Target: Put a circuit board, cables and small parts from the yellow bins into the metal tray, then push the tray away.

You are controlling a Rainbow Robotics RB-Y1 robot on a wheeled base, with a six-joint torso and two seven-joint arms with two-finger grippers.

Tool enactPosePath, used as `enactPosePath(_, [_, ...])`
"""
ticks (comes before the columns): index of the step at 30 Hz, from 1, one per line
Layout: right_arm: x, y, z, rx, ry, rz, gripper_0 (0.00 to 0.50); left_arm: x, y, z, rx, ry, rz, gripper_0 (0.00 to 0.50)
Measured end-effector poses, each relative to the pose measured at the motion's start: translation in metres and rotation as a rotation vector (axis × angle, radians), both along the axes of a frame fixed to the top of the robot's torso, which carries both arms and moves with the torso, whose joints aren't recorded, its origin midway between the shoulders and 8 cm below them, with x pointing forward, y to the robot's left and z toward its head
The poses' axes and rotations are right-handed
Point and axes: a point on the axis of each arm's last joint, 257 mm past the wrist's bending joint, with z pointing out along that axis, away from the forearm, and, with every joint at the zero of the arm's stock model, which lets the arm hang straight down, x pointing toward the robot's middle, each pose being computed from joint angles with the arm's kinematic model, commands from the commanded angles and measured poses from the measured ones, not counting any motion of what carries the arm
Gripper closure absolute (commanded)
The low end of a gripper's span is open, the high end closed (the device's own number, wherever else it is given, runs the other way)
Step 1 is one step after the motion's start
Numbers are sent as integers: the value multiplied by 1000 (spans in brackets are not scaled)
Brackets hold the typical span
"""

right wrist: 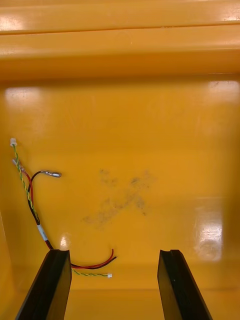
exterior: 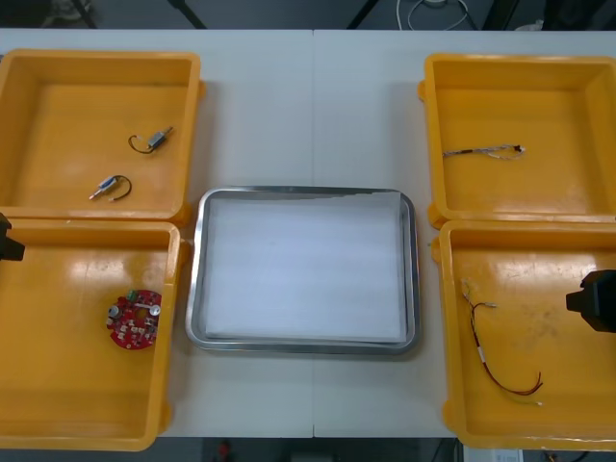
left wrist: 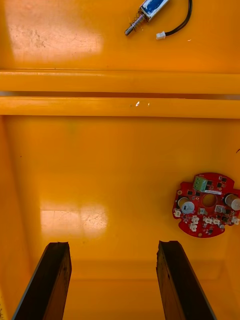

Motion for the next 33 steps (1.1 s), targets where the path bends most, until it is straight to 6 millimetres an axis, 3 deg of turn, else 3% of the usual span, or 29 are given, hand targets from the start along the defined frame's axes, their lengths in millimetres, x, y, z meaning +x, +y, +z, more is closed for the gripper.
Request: enactPosePath(33, [0,0,0,0,0,0,0,0,0,0,0,0,0,0])
